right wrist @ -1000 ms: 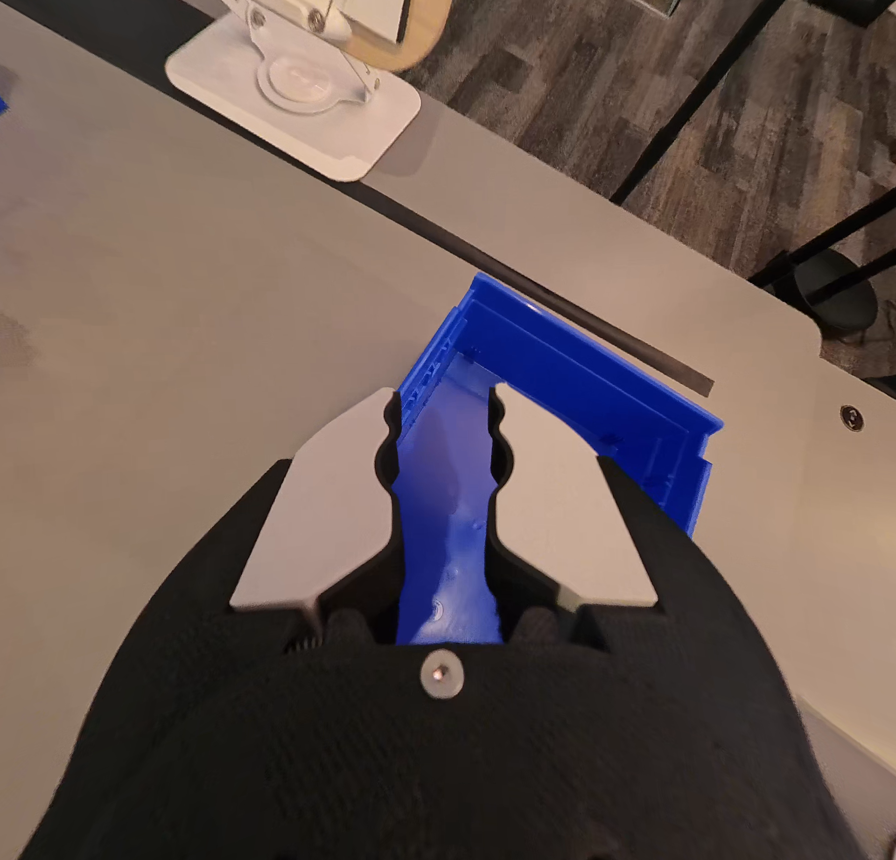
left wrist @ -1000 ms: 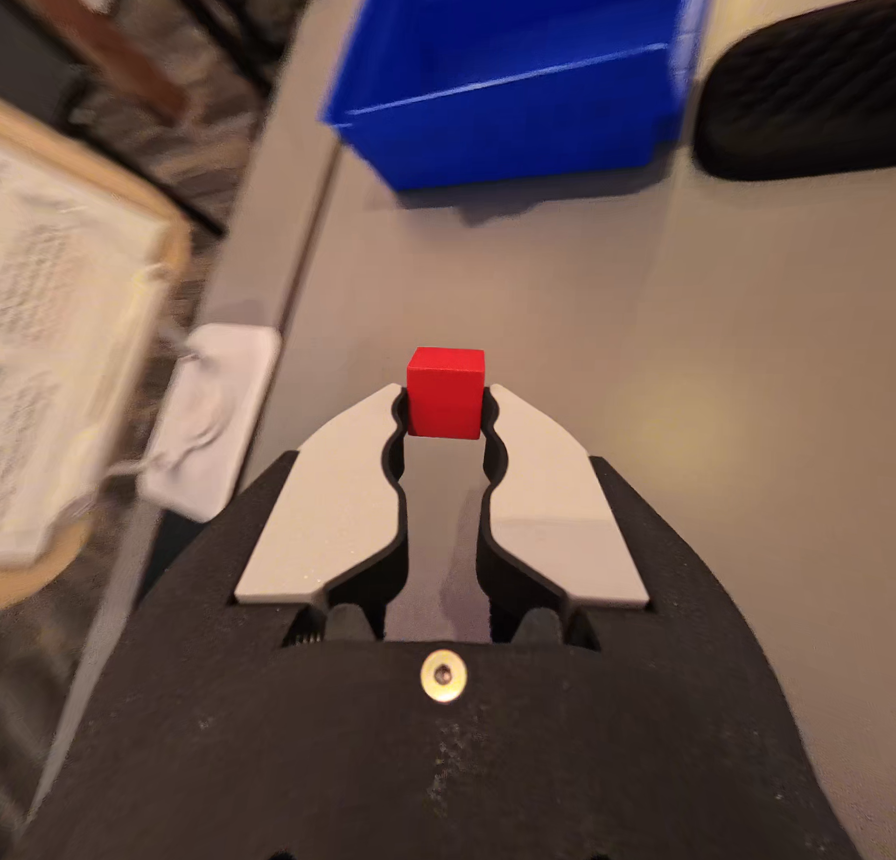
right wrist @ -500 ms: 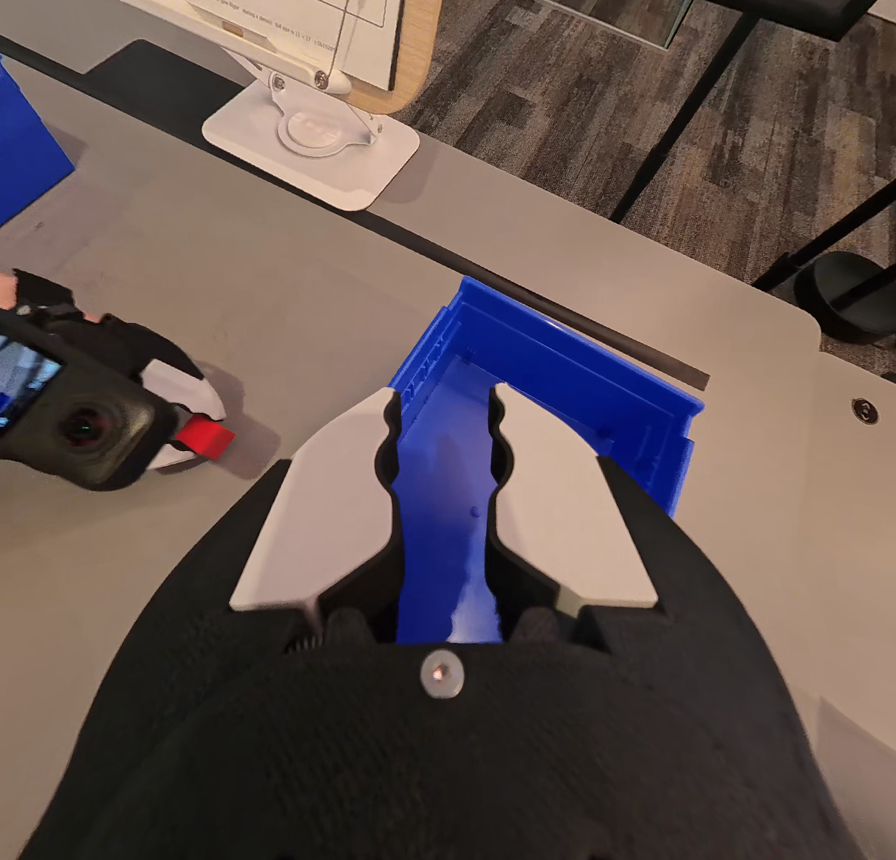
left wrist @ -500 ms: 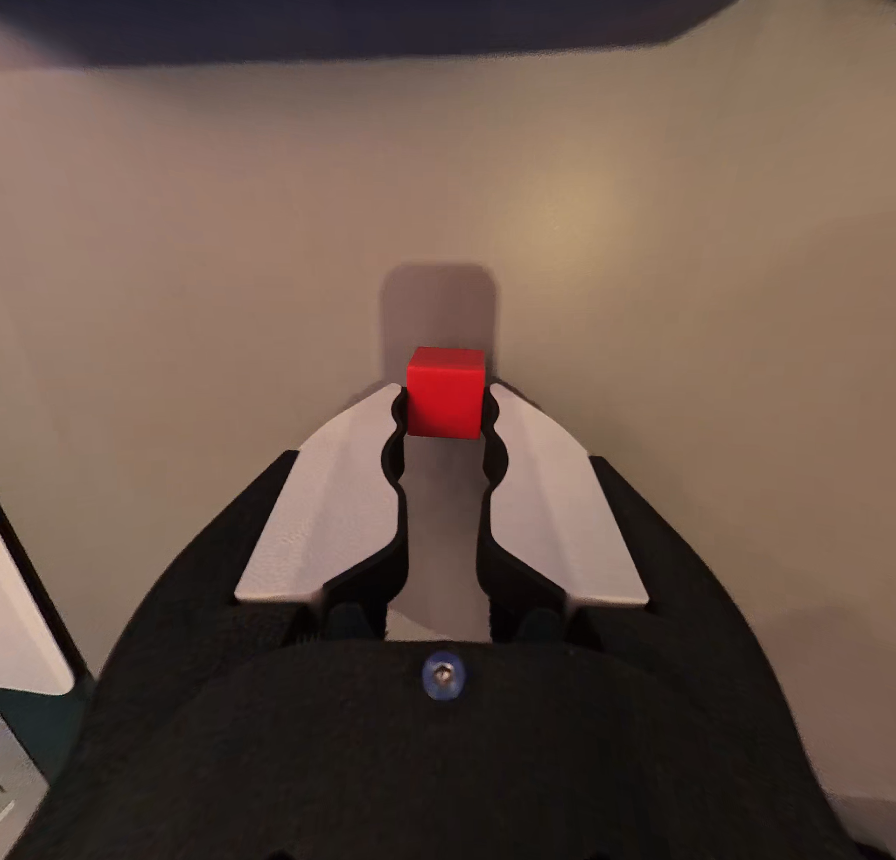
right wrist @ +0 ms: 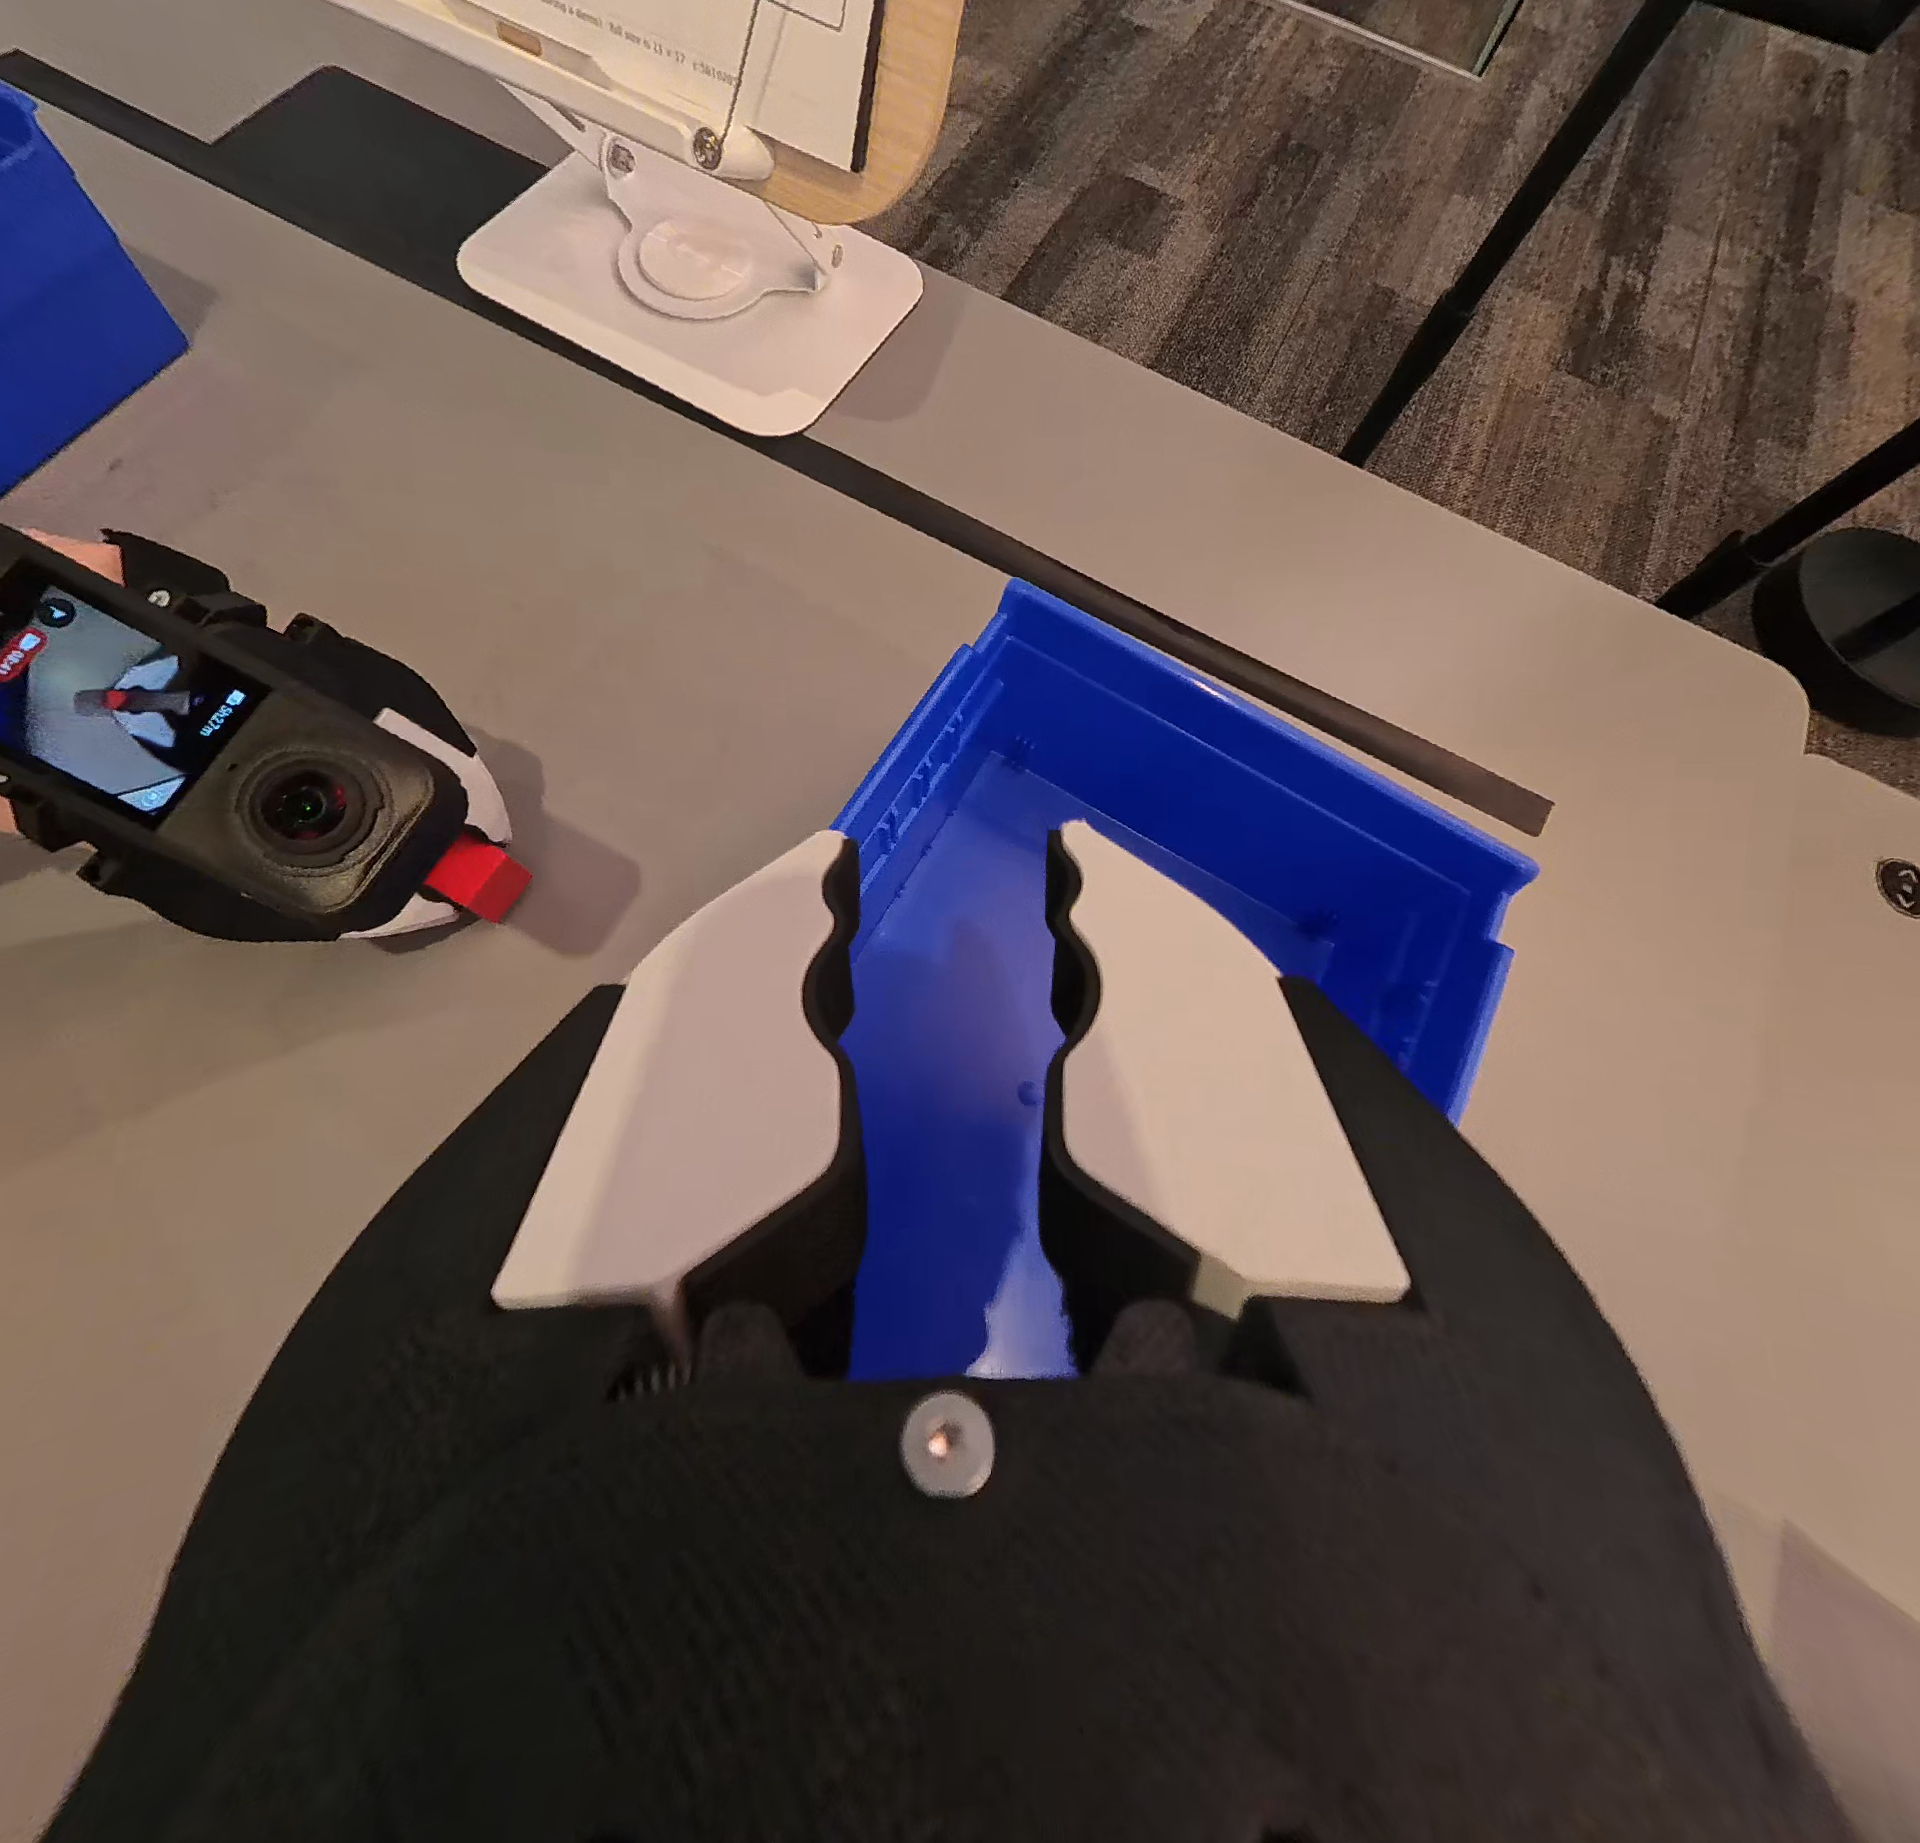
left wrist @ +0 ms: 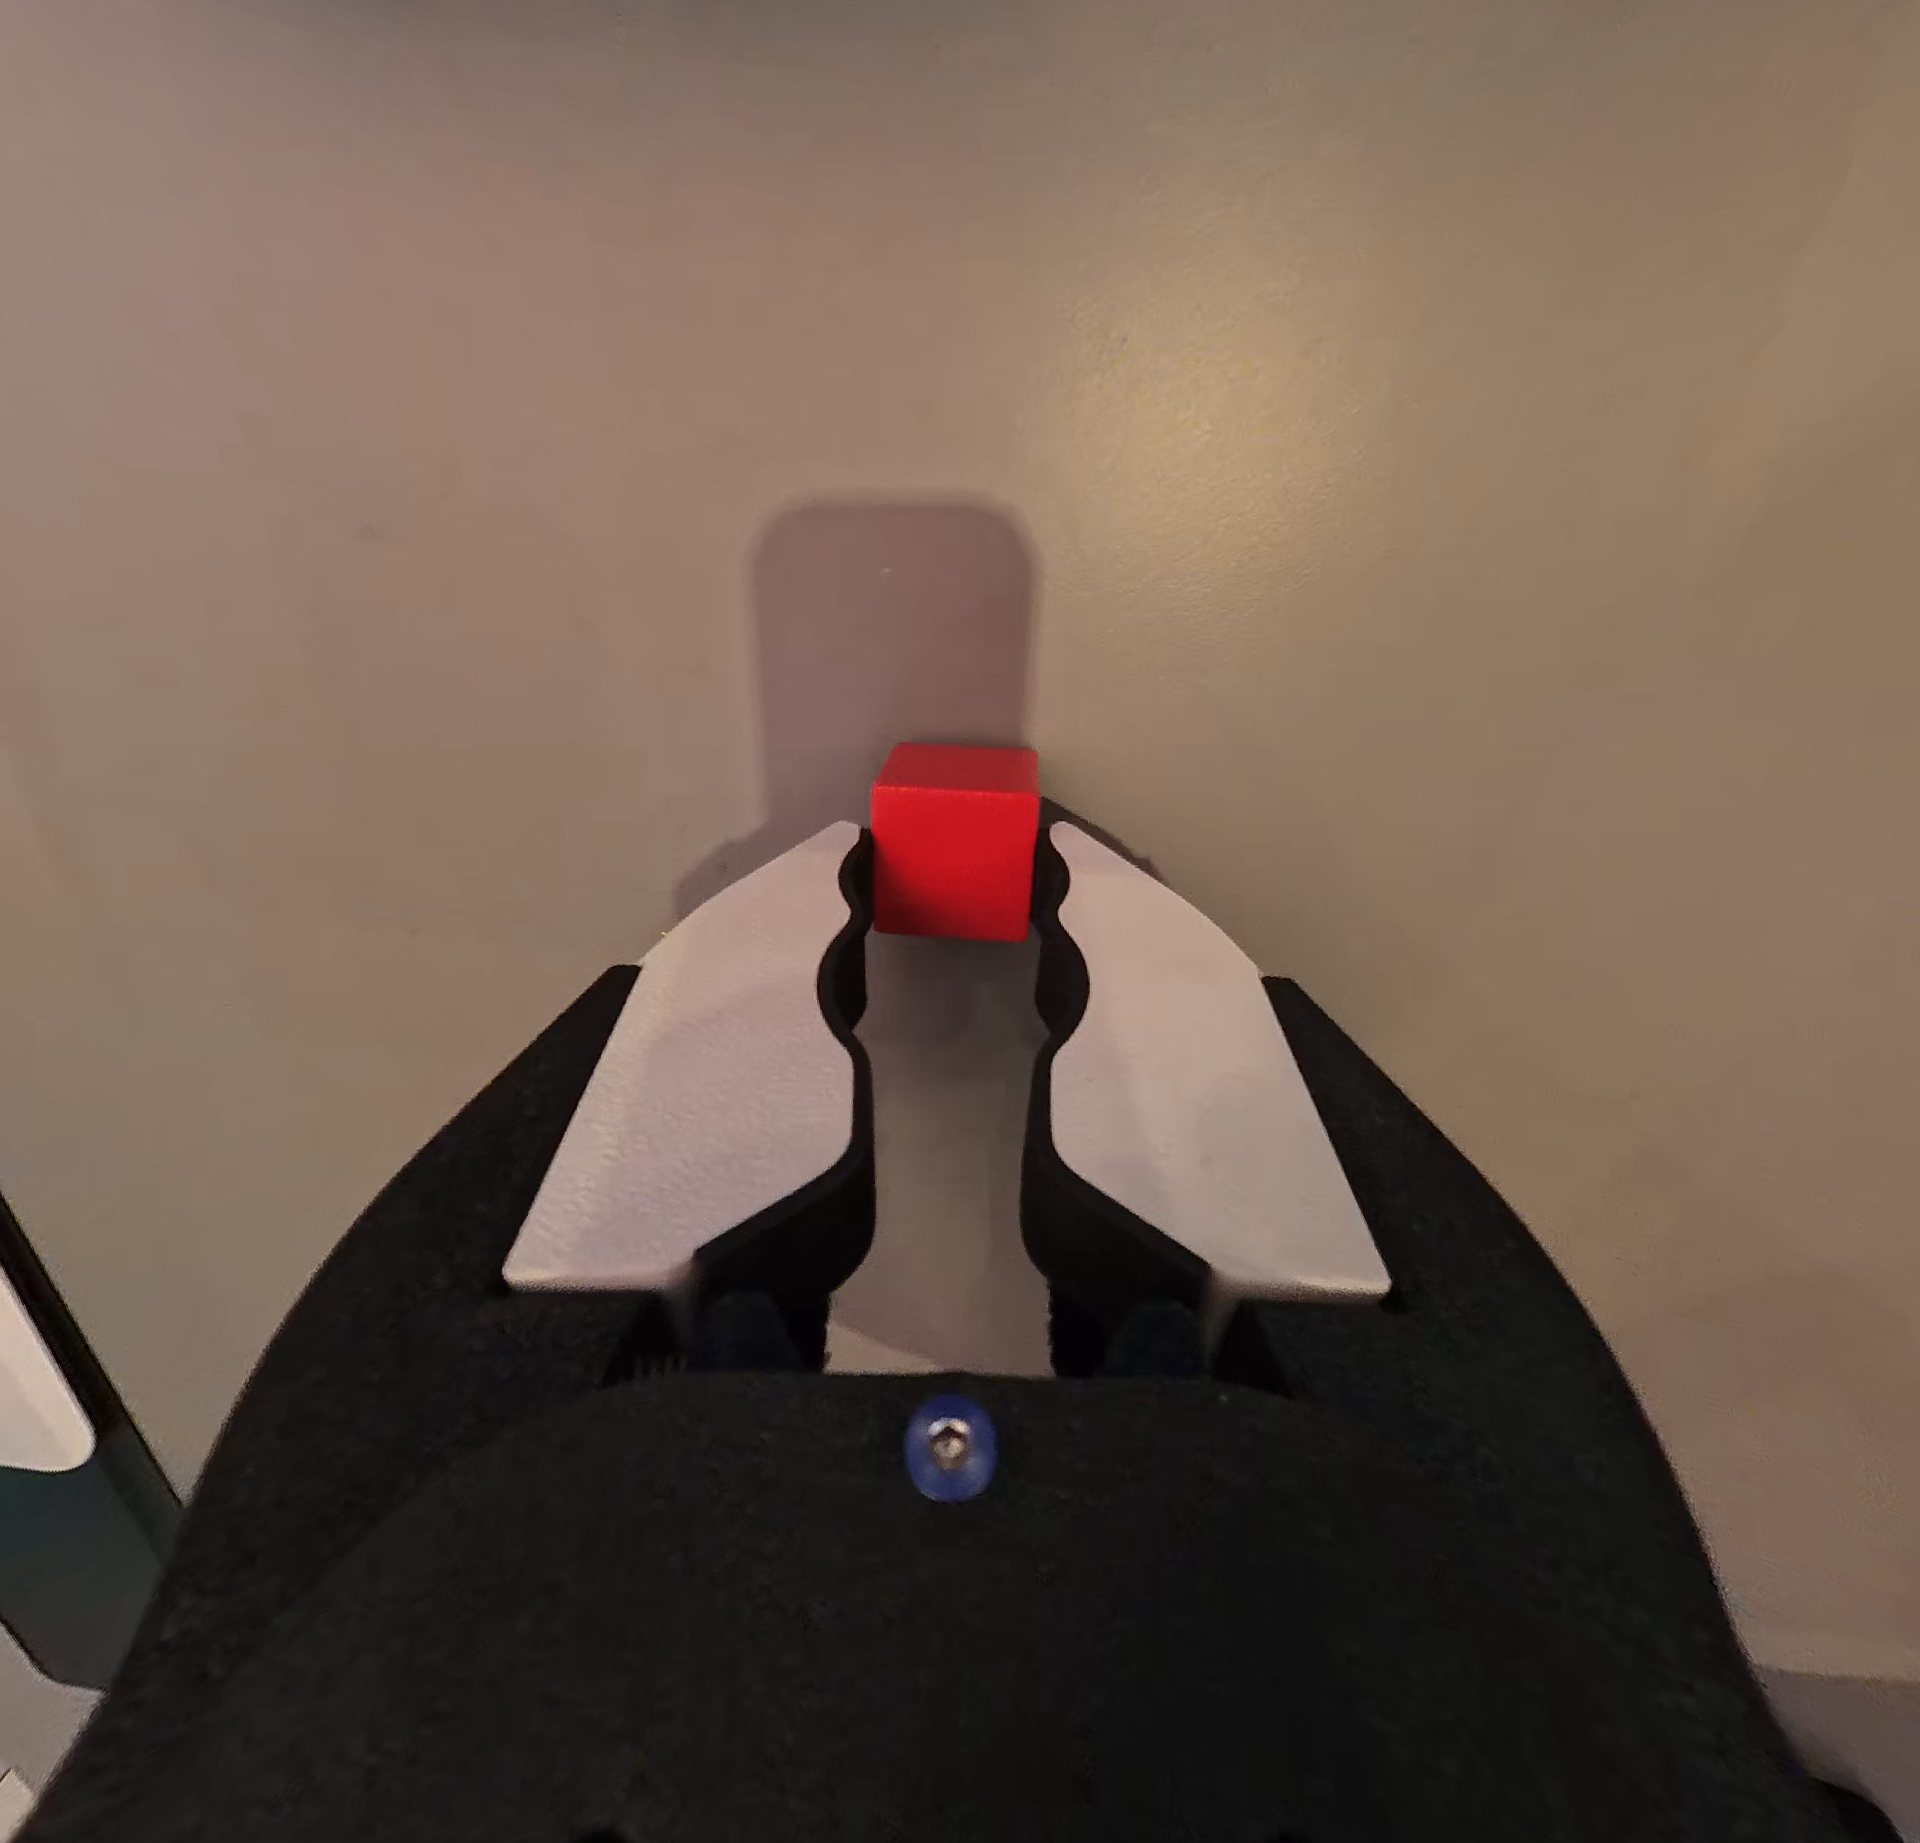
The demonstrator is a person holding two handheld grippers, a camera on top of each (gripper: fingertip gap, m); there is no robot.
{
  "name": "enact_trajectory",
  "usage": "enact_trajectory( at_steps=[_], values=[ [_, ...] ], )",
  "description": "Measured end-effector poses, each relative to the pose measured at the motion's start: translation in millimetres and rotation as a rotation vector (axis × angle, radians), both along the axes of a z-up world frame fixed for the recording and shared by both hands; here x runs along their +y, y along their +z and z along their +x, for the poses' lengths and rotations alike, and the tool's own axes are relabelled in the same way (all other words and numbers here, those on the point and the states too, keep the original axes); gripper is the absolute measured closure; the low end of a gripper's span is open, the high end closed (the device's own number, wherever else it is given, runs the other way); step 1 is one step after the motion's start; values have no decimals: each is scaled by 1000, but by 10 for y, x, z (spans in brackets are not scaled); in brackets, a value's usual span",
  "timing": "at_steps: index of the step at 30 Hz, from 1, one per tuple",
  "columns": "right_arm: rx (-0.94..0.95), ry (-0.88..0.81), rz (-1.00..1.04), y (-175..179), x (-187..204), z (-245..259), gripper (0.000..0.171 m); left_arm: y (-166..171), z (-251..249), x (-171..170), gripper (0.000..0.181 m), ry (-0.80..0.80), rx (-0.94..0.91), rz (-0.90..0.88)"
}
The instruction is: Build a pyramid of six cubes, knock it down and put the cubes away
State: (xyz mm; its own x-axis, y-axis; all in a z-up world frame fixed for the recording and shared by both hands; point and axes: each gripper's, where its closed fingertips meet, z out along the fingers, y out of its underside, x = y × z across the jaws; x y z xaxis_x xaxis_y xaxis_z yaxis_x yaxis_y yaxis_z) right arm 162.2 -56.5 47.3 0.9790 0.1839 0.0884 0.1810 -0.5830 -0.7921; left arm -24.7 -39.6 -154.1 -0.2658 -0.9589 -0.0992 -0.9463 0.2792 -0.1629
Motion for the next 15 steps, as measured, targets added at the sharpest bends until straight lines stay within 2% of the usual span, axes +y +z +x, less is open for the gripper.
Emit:
enact_trajectory(
  at_steps=[12,15],
  values=[
    [3,9,-46,-109,15,-11,135,-52,-34,6,152,-15,30,6],
    [9,19,-31,-83,37,-31,136,-20,-21,-40,134,-25,7,-26]
  ],
)
